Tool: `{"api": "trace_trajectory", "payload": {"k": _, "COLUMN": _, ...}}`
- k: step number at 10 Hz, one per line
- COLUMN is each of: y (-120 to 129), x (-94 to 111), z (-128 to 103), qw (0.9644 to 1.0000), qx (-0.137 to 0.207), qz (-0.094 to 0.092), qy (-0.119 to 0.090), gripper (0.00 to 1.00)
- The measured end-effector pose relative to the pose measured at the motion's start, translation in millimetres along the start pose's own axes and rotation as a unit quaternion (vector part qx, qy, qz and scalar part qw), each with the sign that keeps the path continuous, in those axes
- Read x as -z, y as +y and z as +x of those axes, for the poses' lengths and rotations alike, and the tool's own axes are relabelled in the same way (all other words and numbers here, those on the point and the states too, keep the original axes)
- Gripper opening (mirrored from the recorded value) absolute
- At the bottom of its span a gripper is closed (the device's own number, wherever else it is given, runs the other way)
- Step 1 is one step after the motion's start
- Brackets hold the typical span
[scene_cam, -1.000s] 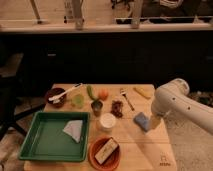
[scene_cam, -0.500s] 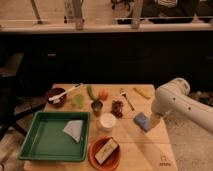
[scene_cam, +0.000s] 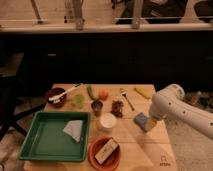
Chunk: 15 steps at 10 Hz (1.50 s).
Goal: Wipe table surface with sponge
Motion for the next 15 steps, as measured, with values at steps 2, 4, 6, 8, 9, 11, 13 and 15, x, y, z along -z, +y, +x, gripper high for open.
{"api": "trace_trajectory", "payload": {"k": 2, "y": -1.2, "x": -10.3, "z": 8.4, "qw": 0.9997, "qx": -0.006, "qz": -0.004, "qy": -0.022, "gripper": 0.80}}
{"api": "trace_trajectory", "payload": {"k": 4, "y": -2.2, "x": -19.2, "z": 11.4, "qw": 0.9988, "qx": -0.008, "qz": -0.011, "qy": -0.048, "gripper": 0.80}}
{"api": "trace_trajectory", "payload": {"k": 6, "y": -1.6, "x": -30.5, "z": 15.0, "qw": 0.9980, "qx": -0.006, "qz": -0.018, "qy": -0.060, "gripper": 0.80}}
{"api": "trace_trajectory", "payload": {"k": 8, "y": 1.2, "x": -40.5, "z": 13.8, "qw": 0.9978, "qx": 0.000, "qz": -0.025, "qy": -0.062, "gripper": 0.80}}
{"api": "trace_trajectory", "payload": {"k": 9, "y": 2.4, "x": -45.3, "z": 13.4, "qw": 0.9979, "qx": 0.002, "qz": -0.028, "qy": -0.059, "gripper": 0.80}}
{"api": "trace_trajectory", "payload": {"k": 11, "y": 4.8, "x": -52.5, "z": 12.0, "qw": 0.9981, "qx": 0.009, "qz": -0.032, "qy": -0.051, "gripper": 0.80}}
{"api": "trace_trajectory", "payload": {"k": 13, "y": 5.9, "x": -57.1, "z": 10.7, "qw": 0.9982, "qx": 0.013, "qz": -0.036, "qy": -0.047, "gripper": 0.80}}
{"api": "trace_trajectory", "payload": {"k": 15, "y": 6.1, "x": -60.3, "z": 11.9, "qw": 0.9981, "qx": 0.014, "qz": -0.039, "qy": -0.045, "gripper": 0.80}}
